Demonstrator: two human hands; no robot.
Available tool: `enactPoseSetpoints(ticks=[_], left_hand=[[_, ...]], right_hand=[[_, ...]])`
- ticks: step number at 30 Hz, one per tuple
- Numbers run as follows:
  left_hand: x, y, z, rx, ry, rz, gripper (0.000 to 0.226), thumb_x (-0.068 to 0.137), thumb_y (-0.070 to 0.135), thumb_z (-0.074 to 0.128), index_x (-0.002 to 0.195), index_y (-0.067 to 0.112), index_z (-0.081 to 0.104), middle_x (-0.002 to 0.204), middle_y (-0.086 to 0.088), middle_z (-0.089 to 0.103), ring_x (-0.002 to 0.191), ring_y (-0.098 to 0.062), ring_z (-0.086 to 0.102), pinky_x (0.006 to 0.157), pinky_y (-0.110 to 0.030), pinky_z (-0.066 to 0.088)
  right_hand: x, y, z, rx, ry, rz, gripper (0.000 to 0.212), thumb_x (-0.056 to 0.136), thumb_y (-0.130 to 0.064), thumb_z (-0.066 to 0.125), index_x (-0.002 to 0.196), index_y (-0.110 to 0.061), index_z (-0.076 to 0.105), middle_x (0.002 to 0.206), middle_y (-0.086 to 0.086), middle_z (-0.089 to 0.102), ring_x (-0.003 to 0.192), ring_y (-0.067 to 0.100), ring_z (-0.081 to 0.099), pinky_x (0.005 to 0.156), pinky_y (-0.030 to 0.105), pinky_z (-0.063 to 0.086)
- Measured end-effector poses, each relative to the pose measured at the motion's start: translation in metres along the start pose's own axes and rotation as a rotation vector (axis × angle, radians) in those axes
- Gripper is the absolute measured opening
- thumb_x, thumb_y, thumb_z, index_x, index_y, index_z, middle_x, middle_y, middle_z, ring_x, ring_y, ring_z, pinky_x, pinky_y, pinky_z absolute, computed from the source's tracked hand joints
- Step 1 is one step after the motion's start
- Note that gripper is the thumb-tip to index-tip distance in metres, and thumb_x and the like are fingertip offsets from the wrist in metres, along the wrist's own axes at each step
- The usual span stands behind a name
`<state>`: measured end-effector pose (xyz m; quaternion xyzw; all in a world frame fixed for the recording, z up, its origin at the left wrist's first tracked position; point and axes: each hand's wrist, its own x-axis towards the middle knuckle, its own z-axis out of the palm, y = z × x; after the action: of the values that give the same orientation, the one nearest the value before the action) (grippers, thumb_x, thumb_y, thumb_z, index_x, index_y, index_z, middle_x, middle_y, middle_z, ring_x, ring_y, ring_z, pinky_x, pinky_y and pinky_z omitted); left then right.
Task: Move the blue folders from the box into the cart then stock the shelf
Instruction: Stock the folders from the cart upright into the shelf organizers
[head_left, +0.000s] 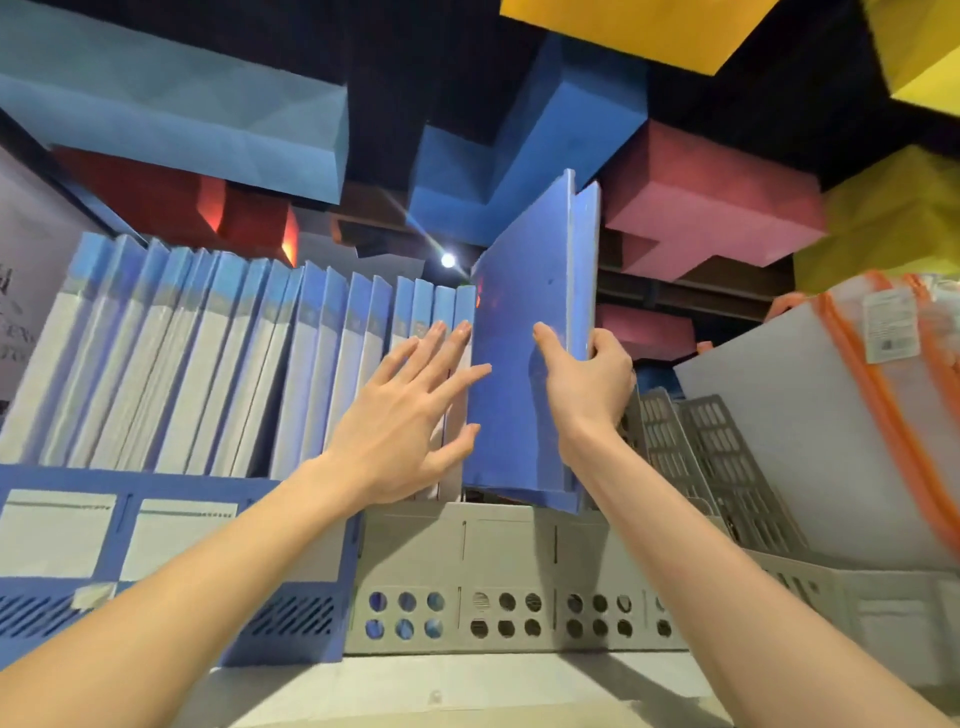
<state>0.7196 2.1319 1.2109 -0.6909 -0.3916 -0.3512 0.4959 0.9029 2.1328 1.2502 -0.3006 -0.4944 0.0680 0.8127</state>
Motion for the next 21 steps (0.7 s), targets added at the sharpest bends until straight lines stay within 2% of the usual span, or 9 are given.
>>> enactPoseSetpoints(ticks=[3,7,13,15,17,19,20,21], left_hand=[[0.000,-0.001,0.002,-0.010,0.010,0.002,0.065,0.097,0.059,0.031,0.156,0.032,0.031,0.169,0.002,0.002,0.156,-0.017,-0.001,0.126,-0.040,0.008],[0.000,0.001,0.002,-0.026,0.009,-0.018,0.069,0.097,0.059,0.030,0.160,0.031,0.020,0.169,0.005,-0.001,0.156,-0.015,-0.005,0.127,-0.040,0.007],[0.001,0.004,0.001,-0.058,0.015,-0.020,0.069,0.096,0.056,0.035,0.159,0.030,0.022,0.169,0.005,0.000,0.156,-0.015,-0.004,0.127,-0.039,0.006],[0.000,0.005,0.002,-0.066,0.028,-0.020,0.067,0.097,0.054,0.035,0.158,0.030,0.025,0.169,0.004,0.002,0.156,-0.016,-0.003,0.127,-0.040,0.007],[0.001,0.006,0.003,-0.085,0.044,-0.022,0.063,0.098,0.051,0.034,0.157,0.030,0.030,0.169,0.003,0.005,0.156,-0.016,-0.001,0.127,-0.040,0.007],[0.003,0.007,0.003,-0.115,0.065,-0.034,0.059,0.098,0.050,0.035,0.154,0.030,0.035,0.169,0.003,0.011,0.156,-0.016,0.004,0.126,-0.039,0.009],[0.004,0.009,0.003,-0.130,0.079,-0.037,0.058,0.098,0.049,0.036,0.153,0.029,0.038,0.168,0.002,0.015,0.156,-0.017,0.008,0.126,-0.040,0.010],[0.005,0.010,0.004,-0.143,0.093,-0.039,0.057,0.098,0.049,0.037,0.151,0.029,0.041,0.168,0.001,0.018,0.156,-0.018,0.010,0.125,-0.040,0.012]], right_hand=[[-0.001,0.001,0.004,0.018,-0.065,-0.020,0.035,0.087,-0.040,0.073,0.082,-0.008,0.058,0.081,0.006,0.063,0.066,0.012,0.051,0.057,0.028,0.042],[0.001,0.006,0.008,0.032,-0.154,-0.006,0.030,0.085,-0.036,0.076,0.089,-0.009,0.065,0.082,0.000,0.066,0.065,0.009,0.054,0.053,0.020,0.039],[0.002,0.018,0.005,0.072,-0.215,0.037,0.028,0.084,-0.036,0.077,0.096,-0.012,0.071,0.084,-0.003,0.068,0.068,0.006,0.056,0.054,0.015,0.040],[0.004,0.023,0.001,0.100,-0.258,0.047,0.031,0.083,-0.039,0.078,0.099,-0.013,0.071,0.089,-0.003,0.071,0.075,0.009,0.063,0.059,0.017,0.047],[0.005,0.031,-0.006,0.110,-0.301,0.056,0.035,0.081,-0.046,0.078,0.102,-0.018,0.072,0.095,-0.004,0.073,0.086,0.014,0.069,0.071,0.031,0.057],[0.004,0.038,-0.013,0.149,-0.372,0.079,0.038,0.082,-0.051,0.076,0.106,-0.022,0.071,0.098,-0.006,0.073,0.092,0.013,0.070,0.081,0.036,0.060],[0.005,0.040,-0.017,0.168,-0.414,0.088,0.038,0.083,-0.052,0.074,0.108,-0.023,0.071,0.099,-0.008,0.073,0.093,0.008,0.069,0.081,0.032,0.060],[0.005,0.041,-0.021,0.177,-0.460,0.092,0.037,0.086,-0.051,0.071,0.109,-0.022,0.070,0.098,-0.010,0.072,0.090,-0.001,0.068,0.077,0.021,0.058]])
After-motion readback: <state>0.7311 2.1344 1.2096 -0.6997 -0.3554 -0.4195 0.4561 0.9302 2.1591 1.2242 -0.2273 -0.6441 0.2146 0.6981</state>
